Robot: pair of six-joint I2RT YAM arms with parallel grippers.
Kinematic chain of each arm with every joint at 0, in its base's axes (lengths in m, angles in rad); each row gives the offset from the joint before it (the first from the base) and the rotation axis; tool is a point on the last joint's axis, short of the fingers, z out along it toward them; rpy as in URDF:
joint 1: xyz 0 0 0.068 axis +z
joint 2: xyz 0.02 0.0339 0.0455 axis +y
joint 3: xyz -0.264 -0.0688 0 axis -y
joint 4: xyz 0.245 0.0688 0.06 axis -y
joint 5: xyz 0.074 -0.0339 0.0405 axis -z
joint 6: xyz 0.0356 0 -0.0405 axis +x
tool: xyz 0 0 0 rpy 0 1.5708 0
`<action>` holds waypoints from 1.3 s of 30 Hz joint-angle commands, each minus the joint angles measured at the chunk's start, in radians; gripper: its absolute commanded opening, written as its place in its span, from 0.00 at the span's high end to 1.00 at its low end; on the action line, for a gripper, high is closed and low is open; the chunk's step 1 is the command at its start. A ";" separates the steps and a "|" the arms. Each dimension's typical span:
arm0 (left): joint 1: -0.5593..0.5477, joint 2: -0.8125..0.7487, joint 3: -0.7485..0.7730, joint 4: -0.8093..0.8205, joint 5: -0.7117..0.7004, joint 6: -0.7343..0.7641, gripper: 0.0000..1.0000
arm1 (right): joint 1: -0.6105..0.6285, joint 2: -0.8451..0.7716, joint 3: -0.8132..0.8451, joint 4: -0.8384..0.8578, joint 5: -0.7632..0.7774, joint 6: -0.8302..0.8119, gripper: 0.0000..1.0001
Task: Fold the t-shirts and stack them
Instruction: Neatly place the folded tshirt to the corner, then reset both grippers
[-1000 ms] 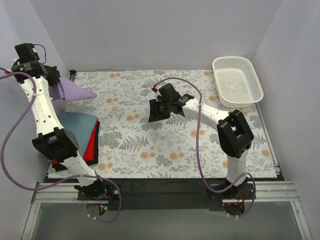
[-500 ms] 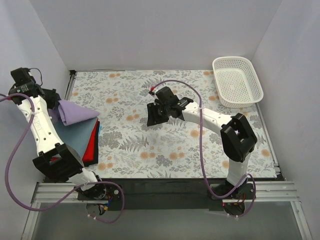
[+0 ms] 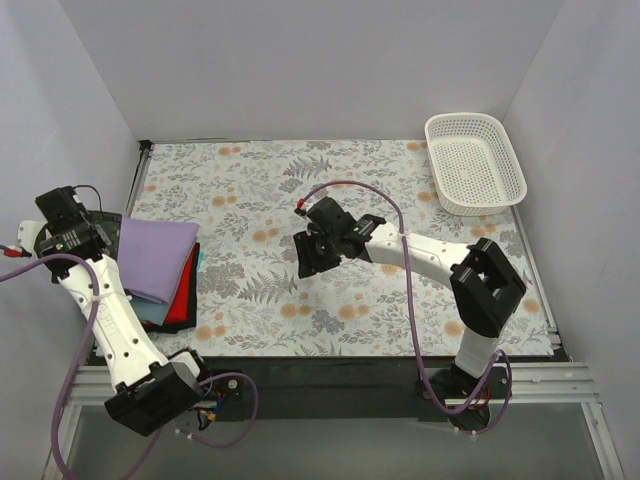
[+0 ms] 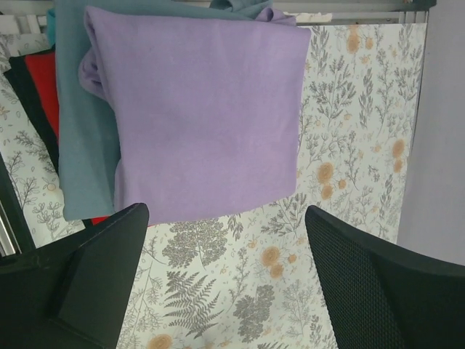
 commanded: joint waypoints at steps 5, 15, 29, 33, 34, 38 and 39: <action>0.003 0.009 -0.029 0.087 0.083 0.042 0.09 | 0.002 -0.064 0.021 0.013 0.028 0.001 0.49; -0.136 -0.004 -0.119 0.262 0.263 0.071 0.09 | 0.005 -0.131 -0.015 0.014 0.099 -0.004 0.49; -1.297 0.166 -0.221 0.503 -0.083 -0.075 0.08 | -0.004 -0.526 -0.177 -0.004 0.355 0.013 0.45; -1.388 0.172 -0.267 0.619 -0.018 -0.001 0.08 | -0.004 -0.657 -0.265 -0.007 0.431 0.019 0.45; -1.400 0.171 -0.276 0.631 -0.001 0.028 0.09 | -0.005 -0.714 -0.289 -0.010 0.471 0.024 0.44; -1.420 0.145 -0.329 0.659 0.029 0.082 0.08 | -0.005 -0.860 -0.413 -0.012 0.566 0.062 0.38; -1.420 0.140 -0.336 0.659 0.028 0.091 0.08 | -0.004 -0.885 -0.426 -0.012 0.577 0.064 0.36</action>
